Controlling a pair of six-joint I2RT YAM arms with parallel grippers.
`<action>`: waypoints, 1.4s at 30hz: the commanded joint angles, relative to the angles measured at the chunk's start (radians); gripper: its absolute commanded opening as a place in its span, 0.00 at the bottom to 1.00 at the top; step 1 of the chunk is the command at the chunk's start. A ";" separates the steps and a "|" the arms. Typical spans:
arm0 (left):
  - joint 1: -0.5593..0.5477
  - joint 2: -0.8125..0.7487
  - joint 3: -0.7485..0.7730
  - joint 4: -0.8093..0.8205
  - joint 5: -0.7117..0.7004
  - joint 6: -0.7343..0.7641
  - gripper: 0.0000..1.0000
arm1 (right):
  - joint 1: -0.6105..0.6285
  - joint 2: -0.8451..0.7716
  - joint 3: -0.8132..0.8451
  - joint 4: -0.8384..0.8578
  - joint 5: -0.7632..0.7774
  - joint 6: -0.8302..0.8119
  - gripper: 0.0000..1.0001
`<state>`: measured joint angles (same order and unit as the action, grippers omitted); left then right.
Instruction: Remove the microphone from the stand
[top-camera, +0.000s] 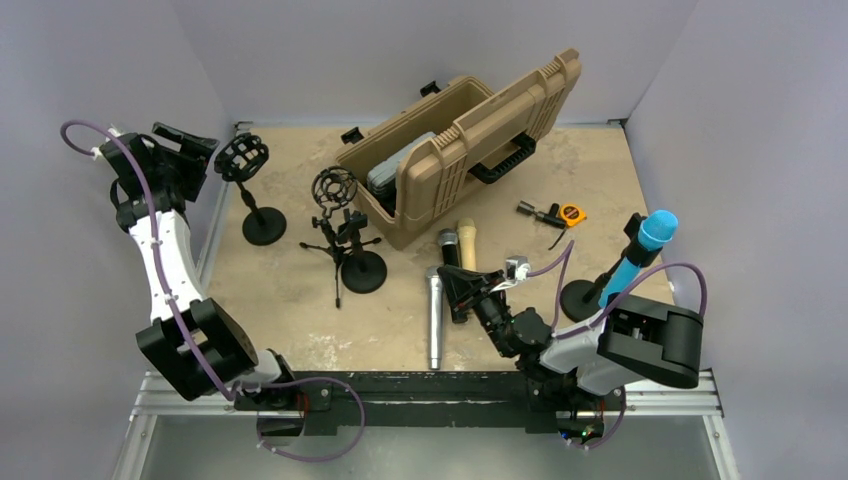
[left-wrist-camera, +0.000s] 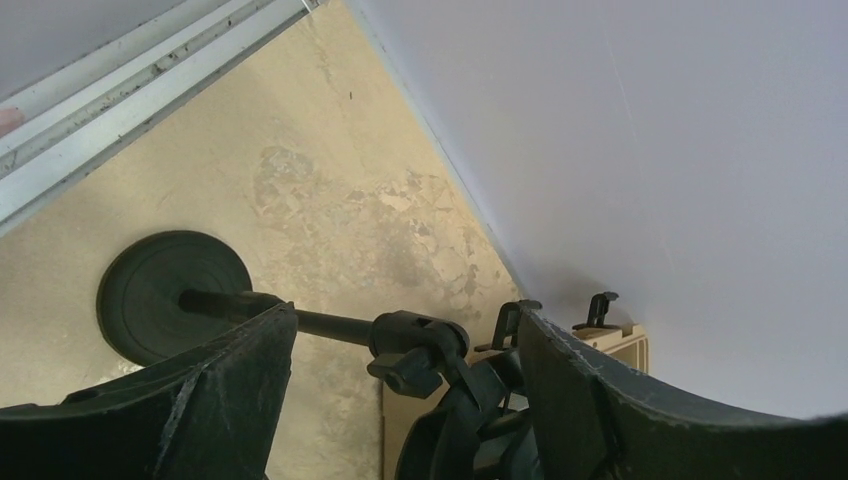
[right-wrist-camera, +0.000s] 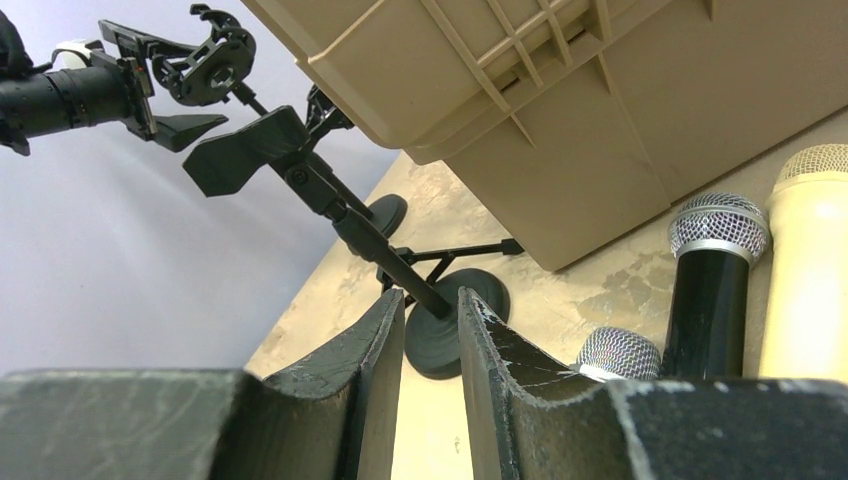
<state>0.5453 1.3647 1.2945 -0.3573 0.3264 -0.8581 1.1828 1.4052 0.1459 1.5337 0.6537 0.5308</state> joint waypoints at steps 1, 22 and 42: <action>0.011 0.017 -0.002 0.049 -0.019 -0.076 0.79 | 0.001 0.011 0.030 0.105 -0.011 -0.018 0.26; 0.013 0.018 -0.151 0.139 0.025 -0.101 0.60 | 0.002 0.020 0.038 0.101 -0.015 -0.021 0.26; 0.010 0.023 -0.339 0.155 -0.098 -0.025 0.56 | 0.002 0.013 0.034 0.104 -0.016 -0.021 0.26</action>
<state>0.5507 1.3239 1.0264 -0.0364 0.2981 -0.9768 1.1828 1.4204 0.1589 1.5337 0.6361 0.5236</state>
